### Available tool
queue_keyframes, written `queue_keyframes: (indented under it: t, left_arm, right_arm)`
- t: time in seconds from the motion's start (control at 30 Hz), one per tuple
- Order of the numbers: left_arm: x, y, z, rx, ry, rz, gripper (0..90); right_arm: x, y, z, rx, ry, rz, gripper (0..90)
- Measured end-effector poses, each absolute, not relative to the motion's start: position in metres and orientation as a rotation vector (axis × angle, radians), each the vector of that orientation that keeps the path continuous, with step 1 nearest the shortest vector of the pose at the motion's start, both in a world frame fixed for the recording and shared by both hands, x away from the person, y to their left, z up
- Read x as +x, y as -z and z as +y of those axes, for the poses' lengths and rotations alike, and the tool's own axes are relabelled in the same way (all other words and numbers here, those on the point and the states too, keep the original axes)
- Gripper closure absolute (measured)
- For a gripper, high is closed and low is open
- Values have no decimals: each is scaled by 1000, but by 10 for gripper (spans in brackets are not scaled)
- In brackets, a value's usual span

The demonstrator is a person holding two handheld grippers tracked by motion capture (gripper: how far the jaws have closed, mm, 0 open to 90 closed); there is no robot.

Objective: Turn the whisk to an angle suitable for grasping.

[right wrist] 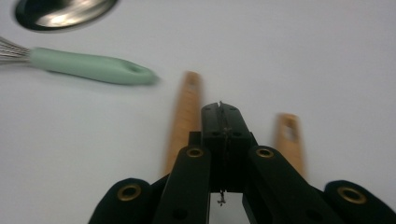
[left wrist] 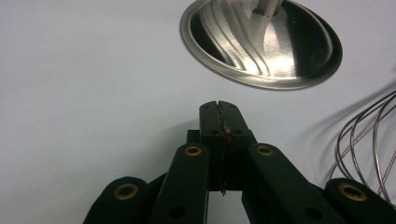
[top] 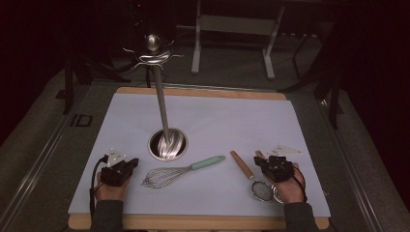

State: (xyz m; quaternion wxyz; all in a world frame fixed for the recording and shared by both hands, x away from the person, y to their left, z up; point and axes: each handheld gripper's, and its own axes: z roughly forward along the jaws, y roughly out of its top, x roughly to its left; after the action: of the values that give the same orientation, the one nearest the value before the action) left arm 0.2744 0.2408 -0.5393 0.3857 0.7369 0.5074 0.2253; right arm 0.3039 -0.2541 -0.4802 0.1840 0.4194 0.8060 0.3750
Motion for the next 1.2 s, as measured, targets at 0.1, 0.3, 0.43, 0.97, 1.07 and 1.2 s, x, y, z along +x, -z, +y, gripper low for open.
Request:
queue_keyframes:
  t: [0.1,0.3,0.43,0.97,1.07,1.2]
  left_arm:
    - [273,538,240,1886,-577,1276,897]
    - [271,535,237,1914,-603,1246,898]
    - [269,533,234,1938,-595,1208,899]
    - [256,525,234,1923,-556,1152,899]
    - [252,523,233,1917,-556,1143,899]
    - [247,521,233,1919,-543,1118,899]
  right_arm:
    - [304,476,-237,1160,-1060,2311,900]
    - [306,471,-206,1091,-1032,2380,900]
    - [310,478,-186,1055,-993,2439,900]
    - [325,504,-135,1016,-833,2600,900]
    - [328,505,-128,995,-786,2627,900]
    - [330,507,-124,987,-766,2647,900]
